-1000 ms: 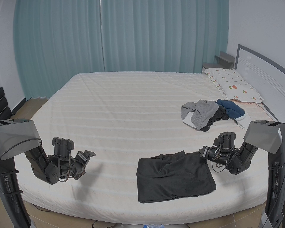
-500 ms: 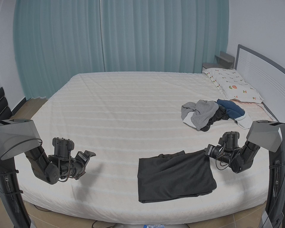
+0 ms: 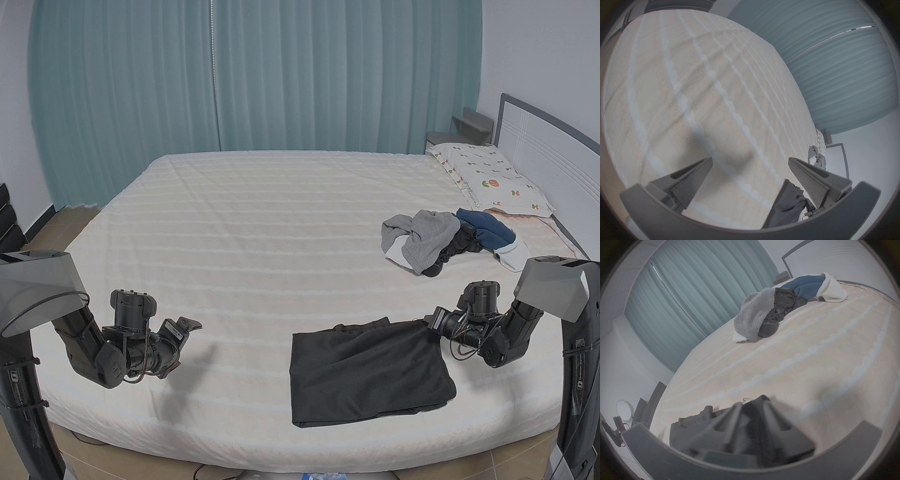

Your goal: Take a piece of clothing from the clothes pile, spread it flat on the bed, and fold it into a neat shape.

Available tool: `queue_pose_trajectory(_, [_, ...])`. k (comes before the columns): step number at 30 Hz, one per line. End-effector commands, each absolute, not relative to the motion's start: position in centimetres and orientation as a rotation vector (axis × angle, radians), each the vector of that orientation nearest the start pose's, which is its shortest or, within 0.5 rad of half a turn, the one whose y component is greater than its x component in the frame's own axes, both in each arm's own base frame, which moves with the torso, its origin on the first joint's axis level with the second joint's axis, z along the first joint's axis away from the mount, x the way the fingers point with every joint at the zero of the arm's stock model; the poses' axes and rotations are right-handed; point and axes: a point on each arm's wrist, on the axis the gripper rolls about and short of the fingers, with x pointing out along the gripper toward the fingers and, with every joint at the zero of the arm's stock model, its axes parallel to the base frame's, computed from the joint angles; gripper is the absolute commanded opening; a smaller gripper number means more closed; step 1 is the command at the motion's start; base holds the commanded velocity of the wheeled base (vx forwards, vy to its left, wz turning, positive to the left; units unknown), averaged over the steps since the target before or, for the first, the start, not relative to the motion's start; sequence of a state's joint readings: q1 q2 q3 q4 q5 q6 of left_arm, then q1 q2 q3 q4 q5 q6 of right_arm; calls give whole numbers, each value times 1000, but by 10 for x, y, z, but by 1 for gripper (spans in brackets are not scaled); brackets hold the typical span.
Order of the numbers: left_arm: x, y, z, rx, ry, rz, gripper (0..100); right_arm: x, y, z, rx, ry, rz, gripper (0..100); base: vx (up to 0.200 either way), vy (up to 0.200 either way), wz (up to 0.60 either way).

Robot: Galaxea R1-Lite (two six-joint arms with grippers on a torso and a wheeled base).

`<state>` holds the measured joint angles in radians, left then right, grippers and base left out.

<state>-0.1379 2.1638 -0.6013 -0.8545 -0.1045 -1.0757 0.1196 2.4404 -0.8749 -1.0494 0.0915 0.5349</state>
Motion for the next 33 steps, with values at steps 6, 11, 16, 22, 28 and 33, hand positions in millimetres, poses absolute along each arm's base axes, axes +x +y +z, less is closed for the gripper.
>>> queue_pose_trajectory(6, [316, -50, 6, -982, 778, 159, 100, 384, 49, -21, 531, 557, 61, 100, 0, 0, 0])
queue_pose_trajectory(11, [316, -50, 6, -981, 777, 158, 100, 364, 44, 9, 662, 537, 34, 100, 0, 0, 0])
queue_pose_trajectory(16, [317, -50, 6, -984, 775, 158, 100, 347, 45, 12, 722, 577, 34, 100, -40, 0, 0])
queue_pose_trajectory(22, [316, -50, 6, -984, 775, 158, 100, 343, 48, 9, 807, 602, 85, 100, -167, 0, 0])
queue_pose_trajectory(28, [319, -50, 8, -988, 767, 154, 100, 343, 48, 13, 808, 593, 91, 100, 0, 0, 0])
queue_pose_trajectory(33, [320, -51, 11, -991, 759, 147, 100, 343, 48, 13, 808, 593, 91, 100, 0, 0, 0])
